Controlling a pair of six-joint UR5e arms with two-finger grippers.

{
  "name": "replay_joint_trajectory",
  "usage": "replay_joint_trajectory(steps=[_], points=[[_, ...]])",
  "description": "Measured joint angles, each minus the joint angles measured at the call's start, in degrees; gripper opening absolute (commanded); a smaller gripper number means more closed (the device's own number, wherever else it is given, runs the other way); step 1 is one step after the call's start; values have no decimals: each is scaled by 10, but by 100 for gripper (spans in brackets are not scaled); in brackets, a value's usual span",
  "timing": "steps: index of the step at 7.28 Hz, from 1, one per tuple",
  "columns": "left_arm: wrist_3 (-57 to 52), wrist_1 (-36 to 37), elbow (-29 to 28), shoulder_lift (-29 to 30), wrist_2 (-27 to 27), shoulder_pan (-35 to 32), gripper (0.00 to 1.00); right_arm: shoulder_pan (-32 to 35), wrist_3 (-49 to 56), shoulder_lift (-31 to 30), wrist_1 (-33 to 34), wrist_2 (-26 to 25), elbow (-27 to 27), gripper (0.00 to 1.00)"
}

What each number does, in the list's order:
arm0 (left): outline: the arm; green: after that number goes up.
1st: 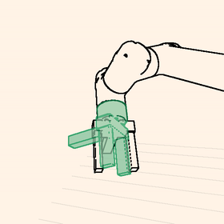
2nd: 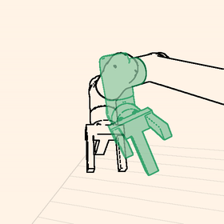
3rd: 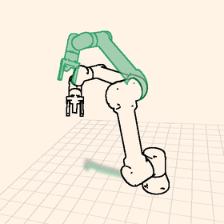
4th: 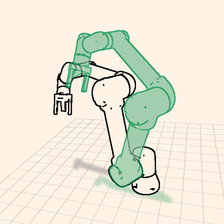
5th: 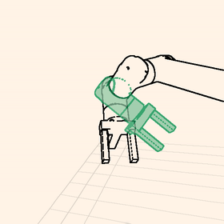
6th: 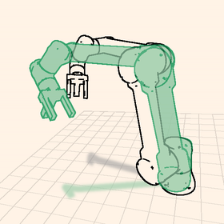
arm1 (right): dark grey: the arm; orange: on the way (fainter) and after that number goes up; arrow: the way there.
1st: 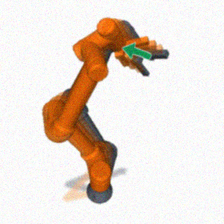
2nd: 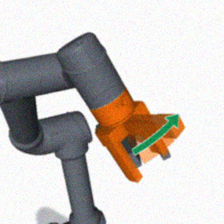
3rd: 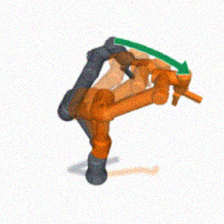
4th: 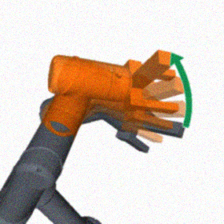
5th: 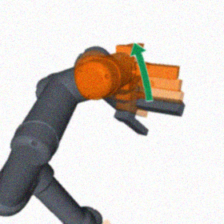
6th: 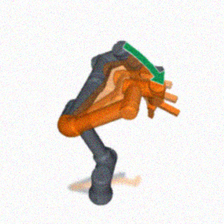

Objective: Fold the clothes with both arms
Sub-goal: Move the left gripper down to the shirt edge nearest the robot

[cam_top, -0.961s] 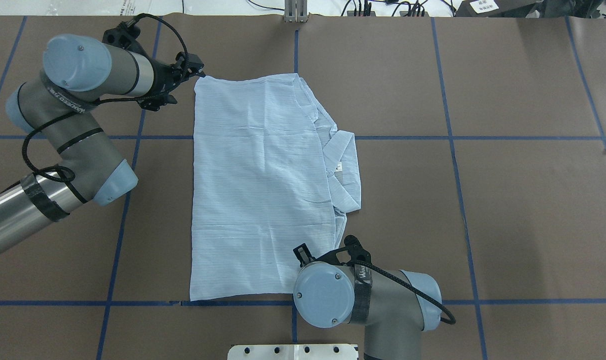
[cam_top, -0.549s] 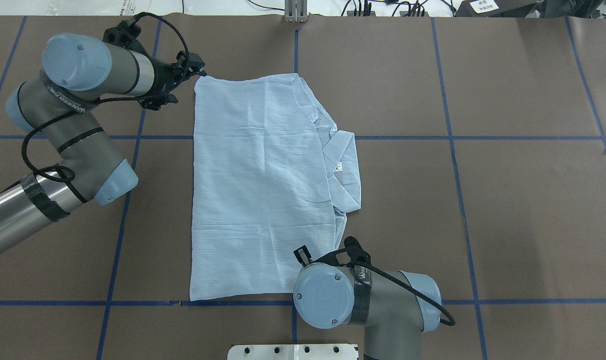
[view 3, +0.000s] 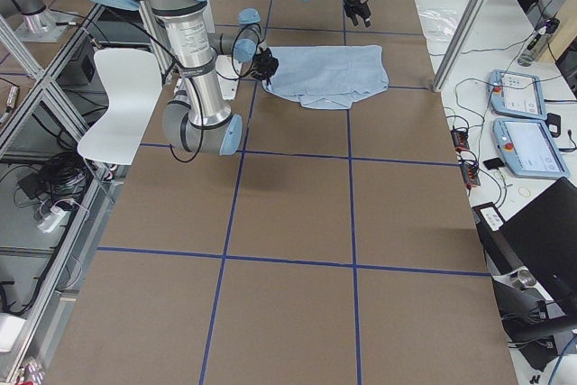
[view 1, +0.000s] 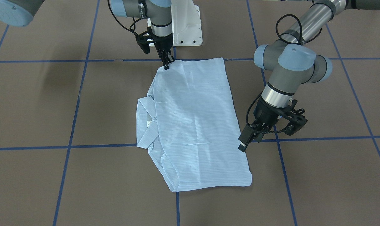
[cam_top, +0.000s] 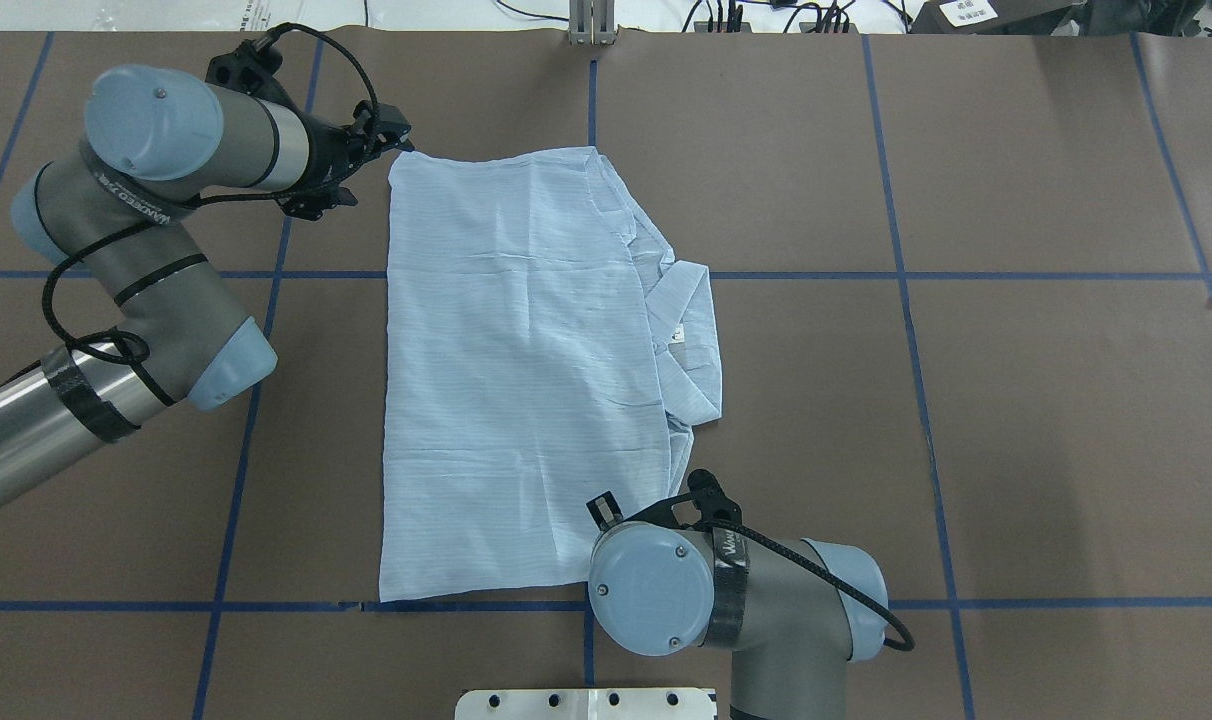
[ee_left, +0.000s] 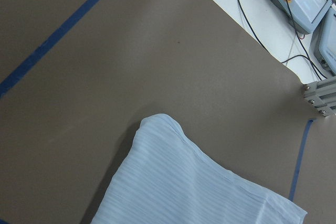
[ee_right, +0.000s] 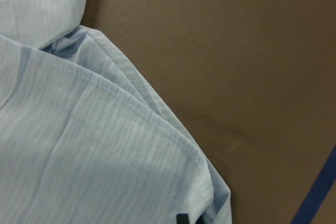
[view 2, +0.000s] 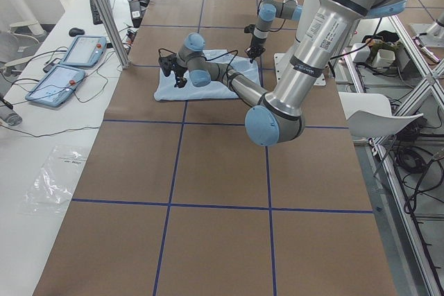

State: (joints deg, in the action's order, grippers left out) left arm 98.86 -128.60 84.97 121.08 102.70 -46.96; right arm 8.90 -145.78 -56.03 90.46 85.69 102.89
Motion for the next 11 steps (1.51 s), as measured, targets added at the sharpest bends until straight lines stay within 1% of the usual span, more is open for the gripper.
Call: replay_joint_trajectory(steps=[2, 3, 4, 5, 6, 8, 9, 10, 11], points=[[23, 0, 26, -10, 1, 9, 99, 4, -2, -3, 1, -1, 20, 0], [47, 0, 62, -29, 0, 28, 99, 7, -3, -8, 4, -1, 36, 0], [71, 0, 111, -60, -1, 53, 99, 8, -6, -13, 5, -2, 45, 0], [103, 4, 161, -96, -8, 86, 100, 8, -7, -16, 6, -2, 48, 0], [142, 16, 206, -129, -31, 131, 100, 7, -8, -19, 6, -2, 50, 0], [238, 75, 275, -164, -90, 230, 100, 5, -8, -20, 6, -3, 51, 0], [288, 109, 293, -171, -122, 283, 100, 3, -8, -22, 6, -3, 51, 23], [319, 128, 300, -179, -152, 326, 99, -1, -8, -23, 4, -3, 50, 41], [333, 136, 303, -189, -169, 348, 99, -3, -7, -23, 3, -3, 49, 47]])
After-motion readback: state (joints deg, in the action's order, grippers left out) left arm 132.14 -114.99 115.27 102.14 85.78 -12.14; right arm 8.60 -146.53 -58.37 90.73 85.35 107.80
